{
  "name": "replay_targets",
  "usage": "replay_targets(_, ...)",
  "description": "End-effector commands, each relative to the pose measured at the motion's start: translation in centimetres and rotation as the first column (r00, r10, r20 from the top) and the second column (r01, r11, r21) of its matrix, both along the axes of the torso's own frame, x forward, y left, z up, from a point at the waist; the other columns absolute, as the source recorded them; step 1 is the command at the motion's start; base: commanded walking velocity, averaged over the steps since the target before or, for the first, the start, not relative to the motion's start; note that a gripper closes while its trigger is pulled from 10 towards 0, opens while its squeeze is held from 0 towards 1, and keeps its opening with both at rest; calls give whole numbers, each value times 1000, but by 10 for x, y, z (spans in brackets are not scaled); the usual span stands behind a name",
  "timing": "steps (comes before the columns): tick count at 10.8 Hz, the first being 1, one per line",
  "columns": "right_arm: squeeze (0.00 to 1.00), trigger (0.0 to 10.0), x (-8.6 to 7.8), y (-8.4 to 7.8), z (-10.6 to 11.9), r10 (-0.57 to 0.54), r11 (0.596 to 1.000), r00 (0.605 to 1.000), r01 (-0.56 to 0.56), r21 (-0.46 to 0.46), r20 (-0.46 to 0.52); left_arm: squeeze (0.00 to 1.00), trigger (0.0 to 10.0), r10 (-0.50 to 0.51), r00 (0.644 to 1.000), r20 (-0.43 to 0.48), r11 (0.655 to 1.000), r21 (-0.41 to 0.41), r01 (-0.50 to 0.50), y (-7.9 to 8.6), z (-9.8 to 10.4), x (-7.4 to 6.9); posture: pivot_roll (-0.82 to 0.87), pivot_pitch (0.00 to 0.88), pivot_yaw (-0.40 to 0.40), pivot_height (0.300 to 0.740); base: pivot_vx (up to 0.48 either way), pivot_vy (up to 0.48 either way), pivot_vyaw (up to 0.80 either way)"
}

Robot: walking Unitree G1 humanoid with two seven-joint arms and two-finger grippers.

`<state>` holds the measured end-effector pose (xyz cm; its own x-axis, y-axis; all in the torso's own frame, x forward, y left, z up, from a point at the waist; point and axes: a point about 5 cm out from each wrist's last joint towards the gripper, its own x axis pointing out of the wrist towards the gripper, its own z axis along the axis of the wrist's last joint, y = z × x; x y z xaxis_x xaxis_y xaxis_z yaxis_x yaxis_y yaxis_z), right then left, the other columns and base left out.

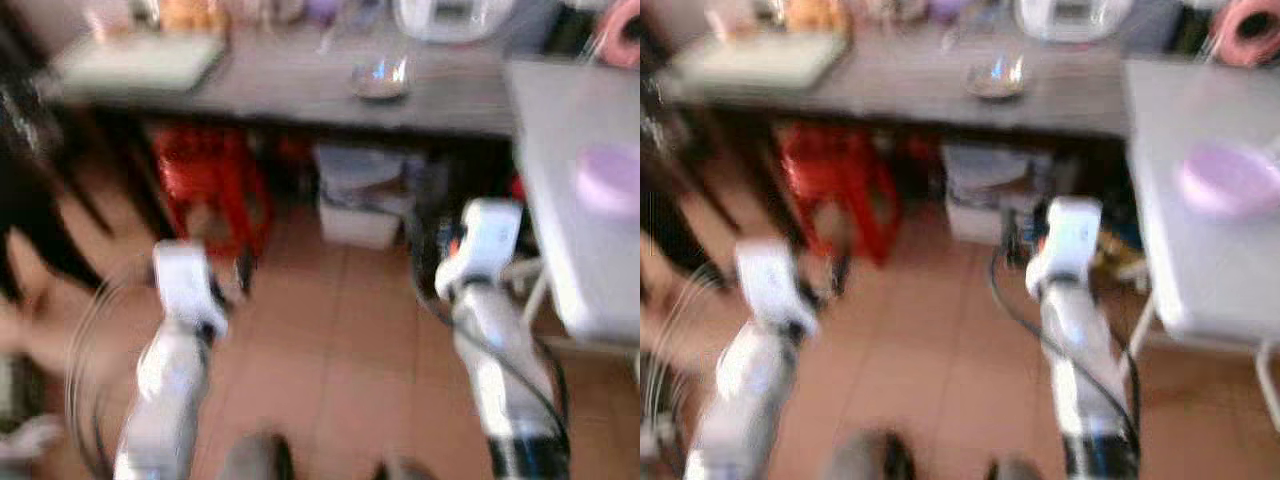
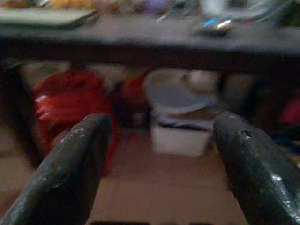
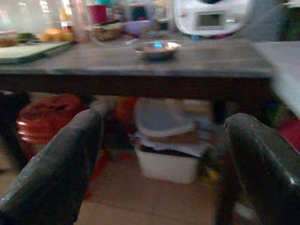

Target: Setting the table

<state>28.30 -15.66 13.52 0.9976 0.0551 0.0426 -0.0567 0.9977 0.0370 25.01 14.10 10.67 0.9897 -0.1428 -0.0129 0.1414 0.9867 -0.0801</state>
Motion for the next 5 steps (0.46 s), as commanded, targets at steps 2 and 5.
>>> replay_targets(2,0,10000,1,1,7,-3,1000,1000,3,5,31,0,10000,-31,998,59,999,13,30,0,13,3,-57,80,25,740,0,0,0)
replay_targets(5,0,10000,2,0,7,-5,1000,1000,5,5,30,0,10000,-47,997,60,999,4,47,-3,13,2,-61,85,24,740,0,-459,0)
